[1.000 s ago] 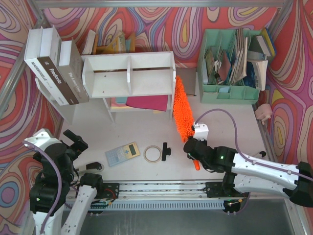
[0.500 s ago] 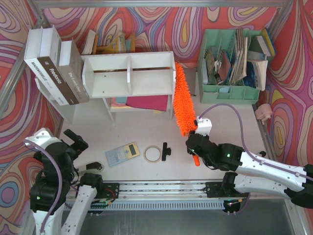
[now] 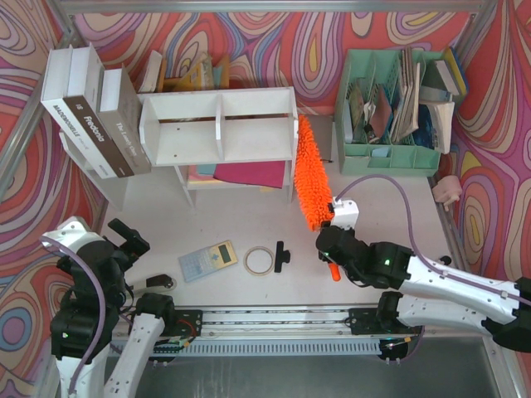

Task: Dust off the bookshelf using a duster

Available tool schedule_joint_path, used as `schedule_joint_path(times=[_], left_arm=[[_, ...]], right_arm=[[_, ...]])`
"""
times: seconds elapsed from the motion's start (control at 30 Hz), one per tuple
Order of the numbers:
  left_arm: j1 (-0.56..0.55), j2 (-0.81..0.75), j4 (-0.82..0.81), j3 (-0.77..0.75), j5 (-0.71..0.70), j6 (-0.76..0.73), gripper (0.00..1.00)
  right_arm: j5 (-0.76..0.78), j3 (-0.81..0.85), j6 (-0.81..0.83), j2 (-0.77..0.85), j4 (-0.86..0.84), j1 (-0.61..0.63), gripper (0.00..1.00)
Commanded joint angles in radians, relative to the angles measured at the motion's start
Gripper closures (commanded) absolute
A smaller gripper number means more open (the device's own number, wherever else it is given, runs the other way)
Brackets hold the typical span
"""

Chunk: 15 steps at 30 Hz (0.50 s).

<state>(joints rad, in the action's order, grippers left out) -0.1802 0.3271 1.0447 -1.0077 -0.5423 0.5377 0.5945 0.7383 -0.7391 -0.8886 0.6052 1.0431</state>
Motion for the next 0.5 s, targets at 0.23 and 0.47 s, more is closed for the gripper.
schedule_joint_path(times=[0.23,0.47], left_arm=[[0.007,0.000,-0.013,0.015,0.003,-0.015,0.02],[0.007,-0.003,-0.015,0.015,0.005,-0.016,0.02]], right_arm=[[-0.036,-0.062,-0.006,0.013,-0.094,0.016,1.00],[-0.075,-0.177,-0.076,0.035,-0.121,0.016,1.00]])
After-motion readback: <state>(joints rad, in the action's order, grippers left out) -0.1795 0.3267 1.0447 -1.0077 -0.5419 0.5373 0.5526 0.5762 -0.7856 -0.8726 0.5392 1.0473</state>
